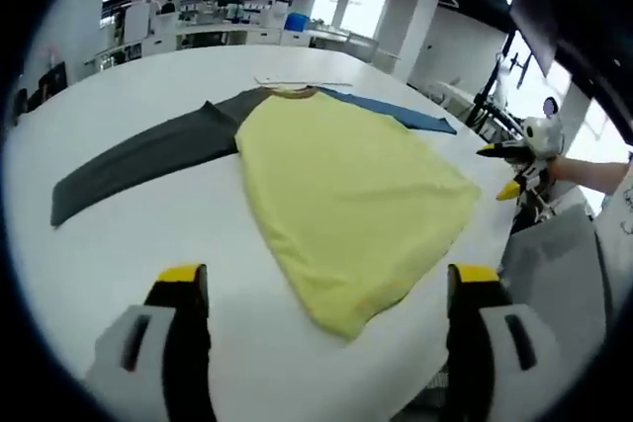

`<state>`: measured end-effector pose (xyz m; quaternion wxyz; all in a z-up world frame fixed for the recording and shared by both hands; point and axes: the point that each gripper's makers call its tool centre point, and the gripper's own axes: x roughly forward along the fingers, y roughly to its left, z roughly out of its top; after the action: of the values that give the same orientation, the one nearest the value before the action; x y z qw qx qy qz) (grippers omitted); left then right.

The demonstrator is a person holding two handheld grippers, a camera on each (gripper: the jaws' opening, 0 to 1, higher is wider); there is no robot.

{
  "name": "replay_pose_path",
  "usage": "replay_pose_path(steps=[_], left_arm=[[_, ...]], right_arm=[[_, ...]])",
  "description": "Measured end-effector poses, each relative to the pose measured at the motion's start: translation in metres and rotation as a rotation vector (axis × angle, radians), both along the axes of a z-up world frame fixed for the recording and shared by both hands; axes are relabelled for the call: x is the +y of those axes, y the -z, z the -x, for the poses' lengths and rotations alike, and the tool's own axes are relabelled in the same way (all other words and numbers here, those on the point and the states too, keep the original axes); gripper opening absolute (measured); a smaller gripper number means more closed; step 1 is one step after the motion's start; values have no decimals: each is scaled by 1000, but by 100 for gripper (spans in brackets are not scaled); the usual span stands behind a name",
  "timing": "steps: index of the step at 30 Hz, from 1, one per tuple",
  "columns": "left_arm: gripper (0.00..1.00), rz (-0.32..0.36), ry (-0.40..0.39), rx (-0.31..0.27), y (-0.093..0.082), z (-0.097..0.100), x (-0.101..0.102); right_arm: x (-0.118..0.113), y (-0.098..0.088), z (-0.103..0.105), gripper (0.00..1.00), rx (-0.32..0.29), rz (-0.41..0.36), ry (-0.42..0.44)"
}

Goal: Fold the garment on the visible template until the final outline fits inside the template.

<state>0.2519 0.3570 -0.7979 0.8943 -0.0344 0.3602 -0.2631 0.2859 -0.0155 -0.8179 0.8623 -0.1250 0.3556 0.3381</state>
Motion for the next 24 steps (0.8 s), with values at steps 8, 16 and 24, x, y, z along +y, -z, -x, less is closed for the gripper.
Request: replay_pose_path(steps=[8,16,24], left_arm=[[100,26,-1,-60,-10,-9,2],[100,58,-3,-119,-27,-15,-5],[99,110,-25,-222,-48,-24,-12]], right_arm=[[-27,-8,-23,99,2,-17,77],[-81,-36,-70,94,-36,-83,259],[-140,-50,-112,84,-55,-198,488]])
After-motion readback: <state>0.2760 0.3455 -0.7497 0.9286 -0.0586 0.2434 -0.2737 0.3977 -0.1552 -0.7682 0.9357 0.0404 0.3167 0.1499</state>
